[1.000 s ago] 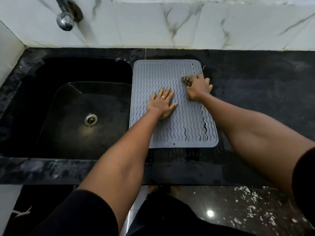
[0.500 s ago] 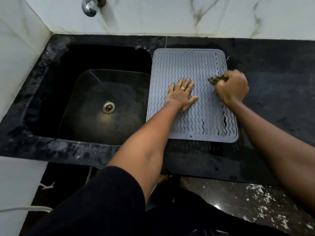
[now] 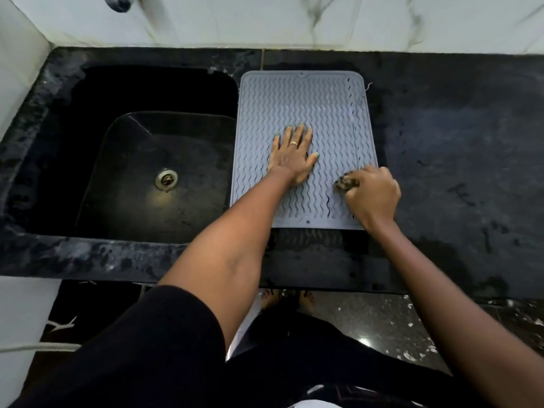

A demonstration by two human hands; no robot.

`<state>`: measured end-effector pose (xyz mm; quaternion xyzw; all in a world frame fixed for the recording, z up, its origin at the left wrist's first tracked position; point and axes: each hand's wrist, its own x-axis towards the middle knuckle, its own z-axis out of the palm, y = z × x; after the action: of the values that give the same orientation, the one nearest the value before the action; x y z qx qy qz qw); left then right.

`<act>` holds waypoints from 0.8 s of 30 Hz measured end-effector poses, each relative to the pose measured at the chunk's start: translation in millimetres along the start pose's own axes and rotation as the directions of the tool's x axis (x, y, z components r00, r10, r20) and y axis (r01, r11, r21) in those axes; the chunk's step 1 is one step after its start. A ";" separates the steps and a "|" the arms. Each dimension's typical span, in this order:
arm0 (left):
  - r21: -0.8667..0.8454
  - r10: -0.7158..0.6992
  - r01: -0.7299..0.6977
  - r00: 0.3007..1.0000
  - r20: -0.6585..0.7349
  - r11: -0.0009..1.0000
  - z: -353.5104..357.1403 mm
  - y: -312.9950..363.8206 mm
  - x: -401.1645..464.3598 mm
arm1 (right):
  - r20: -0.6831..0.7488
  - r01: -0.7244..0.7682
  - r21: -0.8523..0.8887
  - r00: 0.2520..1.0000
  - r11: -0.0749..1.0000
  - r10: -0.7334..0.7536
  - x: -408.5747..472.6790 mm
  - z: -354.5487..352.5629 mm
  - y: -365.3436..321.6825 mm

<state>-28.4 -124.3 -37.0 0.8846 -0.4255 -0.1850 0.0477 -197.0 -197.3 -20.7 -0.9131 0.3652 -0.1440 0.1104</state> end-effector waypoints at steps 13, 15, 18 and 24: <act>0.027 0.029 -0.028 0.999 -0.044 0.999 10.4 -5.4 -15.6 | 0.249 -0.010 -0.030 0.968 0.999 0.017 123.5 32.0 -30.6; 0.019 0.035 -0.034 0.997 -0.069 0.999 14.3 -5.2 -16.4 | 0.145 -0.012 0.023 0.989 1.000 0.008 84.7 26.8 -23.5; 0.008 0.026 -0.025 0.993 -0.111 1.000 19.8 -4.7 -18.3 | 0.052 0.030 0.001 0.998 1.000 -0.030 11.9 12.5 -15.4; 0.004 0.029 -0.029 0.990 -0.139 1.000 26.9 -6.4 -26.9 | 0.091 -0.082 0.196 0.994 0.977 0.065 -6.7 -13.6 -15.6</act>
<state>-49.0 -97.6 -55.8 0.8891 -0.4340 -0.1220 0.0791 -196.4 -182.8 -4.4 -0.8885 0.3775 -0.1372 0.2218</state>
